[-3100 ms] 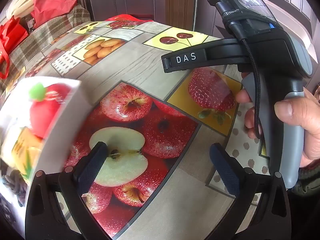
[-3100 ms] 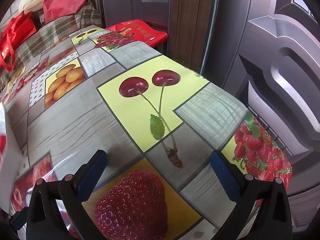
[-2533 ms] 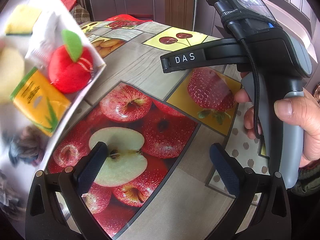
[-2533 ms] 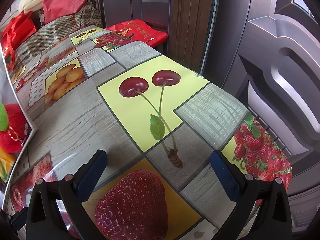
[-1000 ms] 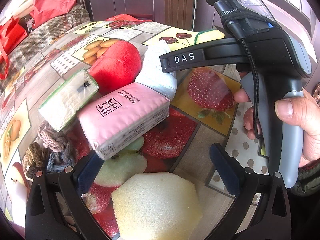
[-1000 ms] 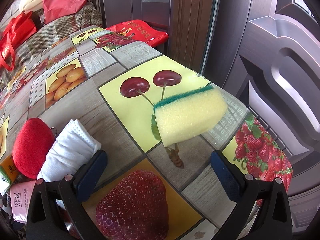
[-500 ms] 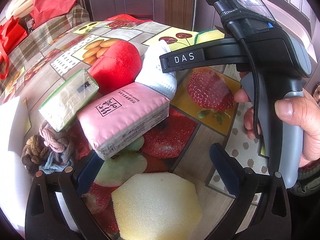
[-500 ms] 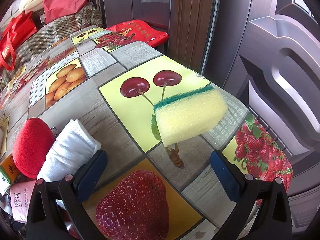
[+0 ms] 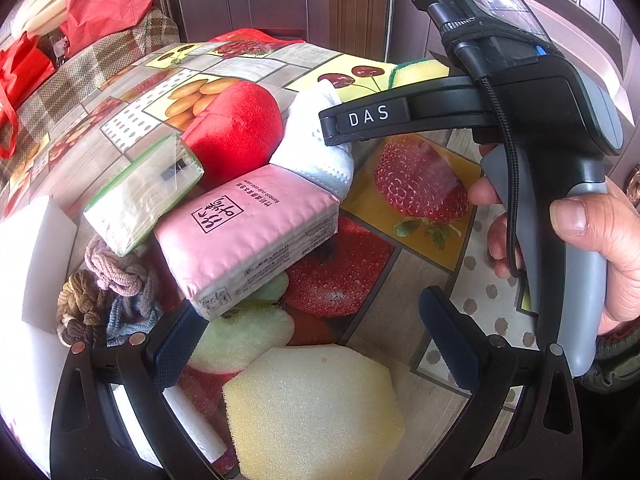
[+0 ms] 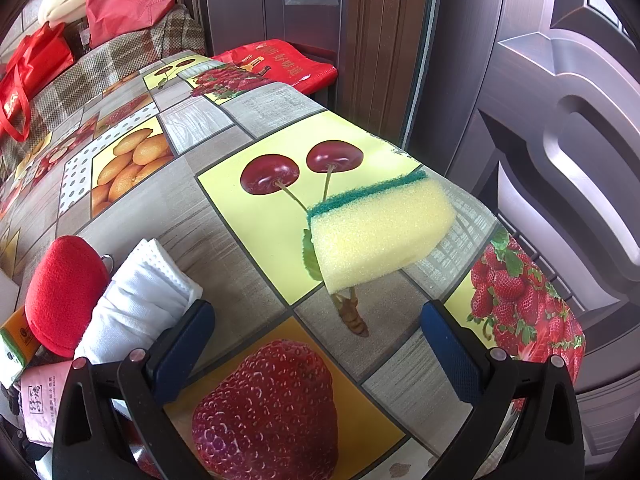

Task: Organize soft objects

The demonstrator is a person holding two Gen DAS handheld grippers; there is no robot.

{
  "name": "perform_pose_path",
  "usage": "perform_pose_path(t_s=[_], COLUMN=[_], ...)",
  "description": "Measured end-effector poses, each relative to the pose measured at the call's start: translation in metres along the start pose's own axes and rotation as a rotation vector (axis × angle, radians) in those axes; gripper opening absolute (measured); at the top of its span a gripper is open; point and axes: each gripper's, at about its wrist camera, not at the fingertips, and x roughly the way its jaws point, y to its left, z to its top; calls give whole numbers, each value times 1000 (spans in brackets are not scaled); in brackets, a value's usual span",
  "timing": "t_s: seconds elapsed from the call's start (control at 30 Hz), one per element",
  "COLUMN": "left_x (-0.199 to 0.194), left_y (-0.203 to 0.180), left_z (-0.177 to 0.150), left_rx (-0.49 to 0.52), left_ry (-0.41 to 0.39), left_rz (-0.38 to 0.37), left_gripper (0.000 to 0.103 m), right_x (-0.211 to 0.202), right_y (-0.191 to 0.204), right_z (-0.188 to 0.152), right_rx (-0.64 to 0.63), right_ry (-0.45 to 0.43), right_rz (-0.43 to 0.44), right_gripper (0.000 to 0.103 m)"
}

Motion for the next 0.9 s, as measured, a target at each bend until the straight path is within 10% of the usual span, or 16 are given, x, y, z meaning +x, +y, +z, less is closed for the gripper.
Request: perform_pose_path(t_s=[0.9], left_x=[-1], left_y=[-3], left_z=[2], left_rx=[9], left_ry=[-6], left_rz=[2], left_gripper=[102], right_x=[0], right_y=[0], right_z=[0], right_rx=[2], right_ry=[-4], right_rz=[3], right_gripper=[103])
